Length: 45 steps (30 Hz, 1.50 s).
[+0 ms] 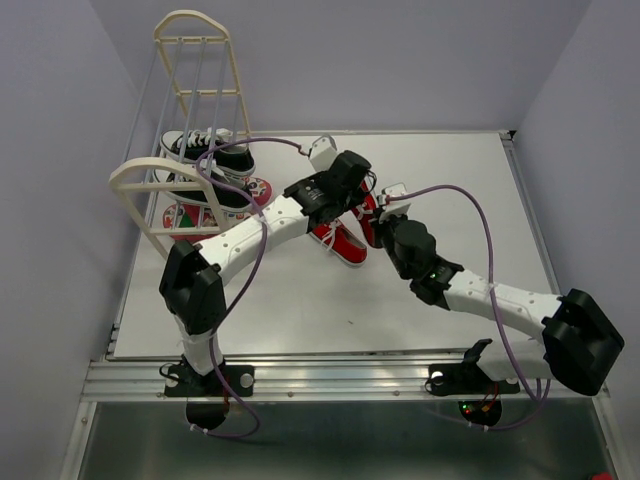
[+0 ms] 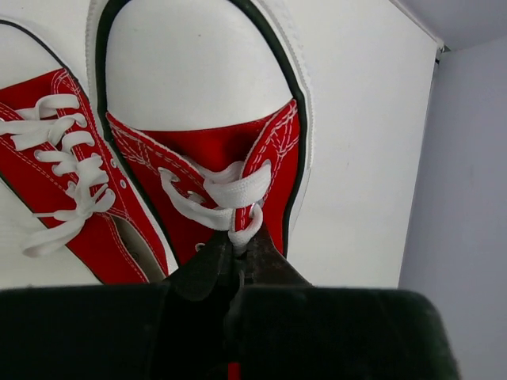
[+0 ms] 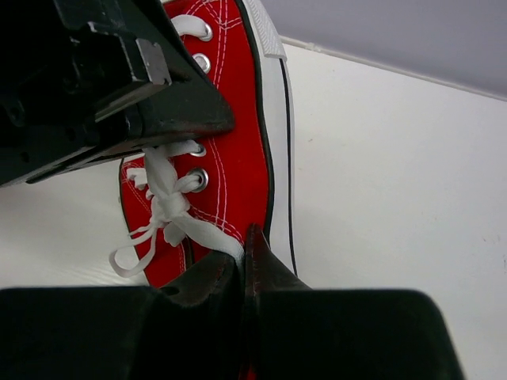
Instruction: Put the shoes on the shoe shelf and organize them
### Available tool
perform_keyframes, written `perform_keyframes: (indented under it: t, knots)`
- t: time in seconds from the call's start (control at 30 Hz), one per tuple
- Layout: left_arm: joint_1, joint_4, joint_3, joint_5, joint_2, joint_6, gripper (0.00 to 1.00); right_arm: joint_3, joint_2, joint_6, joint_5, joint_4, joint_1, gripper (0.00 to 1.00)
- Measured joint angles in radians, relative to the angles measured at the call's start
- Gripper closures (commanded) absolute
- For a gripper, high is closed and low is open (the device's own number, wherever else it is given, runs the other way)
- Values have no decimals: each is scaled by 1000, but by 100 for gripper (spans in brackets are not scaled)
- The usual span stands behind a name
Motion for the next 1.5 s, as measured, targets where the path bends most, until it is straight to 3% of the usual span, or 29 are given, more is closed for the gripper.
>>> perform_keyframes:
  t: [0.1, 0.13, 0.23, 0.57, 0.8, 0.93, 1.23, 1.5]
  knots:
    - [0, -8, 15, 0, 9, 29, 100, 0, 6, -5, -3, 2, 0, 80]
    - [0, -8, 16, 0, 9, 42, 100, 1, 6, -3, -9, 3, 0, 52]
    - [0, -4, 14, 0, 9, 95, 100, 25, 6, 14, -31, 5, 10, 0]
    - [0, -28, 18, -81, -90, 217, 100, 122, -110, 169, -58, -140, 31, 0]
    - [32, -90, 198, -196, -149, 229, 100, 118, -327, 254, -9, -213, 31, 0]
    - [114, -103, 280, -229, -213, 232, 100, 130, -330, 275, 85, -277, 31, 0]
    - [381, -211, 446, -285, -353, 264, 100, 159, -142, 280, 201, -418, 31, 0]
    - [580, -300, 377, -271, -454, 267, 100, 190, -83, 262, 243, -432, 31, 0]
